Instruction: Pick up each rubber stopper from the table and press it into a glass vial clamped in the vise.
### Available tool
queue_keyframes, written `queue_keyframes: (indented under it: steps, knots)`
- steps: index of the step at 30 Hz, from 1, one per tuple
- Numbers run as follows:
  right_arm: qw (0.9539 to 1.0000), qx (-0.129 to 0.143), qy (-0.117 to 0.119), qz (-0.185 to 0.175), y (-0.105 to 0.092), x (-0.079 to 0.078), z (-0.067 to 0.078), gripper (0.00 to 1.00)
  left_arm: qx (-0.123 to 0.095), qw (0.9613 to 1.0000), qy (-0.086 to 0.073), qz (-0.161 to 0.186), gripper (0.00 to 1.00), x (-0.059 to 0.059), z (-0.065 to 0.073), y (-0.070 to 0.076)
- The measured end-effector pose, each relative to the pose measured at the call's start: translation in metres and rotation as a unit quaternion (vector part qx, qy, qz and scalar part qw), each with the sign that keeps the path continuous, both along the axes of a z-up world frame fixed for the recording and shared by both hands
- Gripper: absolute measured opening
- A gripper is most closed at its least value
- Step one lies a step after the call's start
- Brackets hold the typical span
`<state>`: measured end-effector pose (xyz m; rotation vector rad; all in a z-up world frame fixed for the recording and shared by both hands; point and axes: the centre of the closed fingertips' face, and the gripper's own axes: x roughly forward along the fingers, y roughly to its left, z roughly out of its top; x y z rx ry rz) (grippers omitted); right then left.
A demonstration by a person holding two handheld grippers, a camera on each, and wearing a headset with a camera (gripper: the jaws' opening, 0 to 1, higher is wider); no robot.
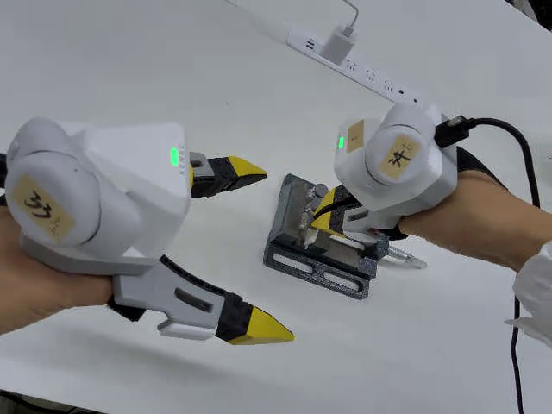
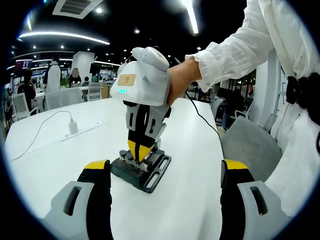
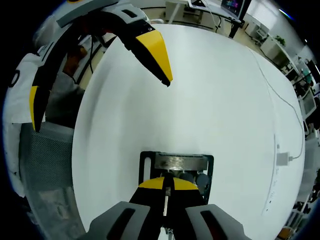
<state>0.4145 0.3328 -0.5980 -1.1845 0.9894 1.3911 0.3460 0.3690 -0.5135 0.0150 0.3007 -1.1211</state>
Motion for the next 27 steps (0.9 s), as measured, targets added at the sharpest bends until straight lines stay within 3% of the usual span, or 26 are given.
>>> queue_keyframes:
  steps: [4,5,7,21,27]
  knots:
    - [0.9999,0.011,0.002,-0.008,-0.001,0.001,0.002,0.0,0.001,1.0,-0.002,-0.007,0.9,-0.002,0.003,-0.003]
    - [0.9996,0.017,0.002,-0.024,0.0,0.001,0.002,0.0,0.006,0.9999,-0.003,-0.01,0.9,-0.003,0.003,-0.003]
    - [0.9996,0.025,-0.011,0.005,0.0,0.001,0.003,0.0,0.01,0.9999,-0.003,-0.012,0.9,-0.004,0.003,-0.003]
    - [0.9984,0.049,-0.009,-0.026,0.0,0.0,0.007,0.0,0.025,0.9997,-0.003,-0.003,0.9,-0.006,0.005,0.007]
    - [0.9955,0.082,-0.007,-0.048,0.002,0.001,0.022,0.02,0.03,0.9996,-0.001,0.001,0.9,-0.007,0.003,0.01]
